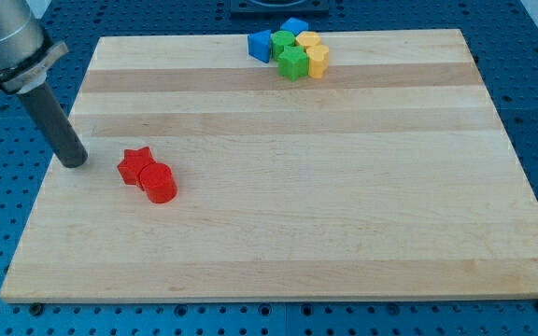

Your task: Move the red star and red circle towards bottom center

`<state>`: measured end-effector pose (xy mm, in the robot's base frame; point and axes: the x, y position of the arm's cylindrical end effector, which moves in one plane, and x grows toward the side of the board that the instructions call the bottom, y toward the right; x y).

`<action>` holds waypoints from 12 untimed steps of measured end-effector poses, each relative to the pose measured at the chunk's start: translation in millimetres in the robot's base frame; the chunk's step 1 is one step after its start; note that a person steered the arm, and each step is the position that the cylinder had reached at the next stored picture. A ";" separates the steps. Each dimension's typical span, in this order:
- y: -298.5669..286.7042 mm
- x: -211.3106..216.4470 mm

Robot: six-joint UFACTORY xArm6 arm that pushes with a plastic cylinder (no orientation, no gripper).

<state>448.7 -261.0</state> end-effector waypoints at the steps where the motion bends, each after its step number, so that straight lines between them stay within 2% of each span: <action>1: 9.9 -7.3; 4: 48.0 15.9; 6: 51.1 -20.4; 7: 65.5 -22.8; 12: 76.0 28.5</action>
<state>477.2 -185.0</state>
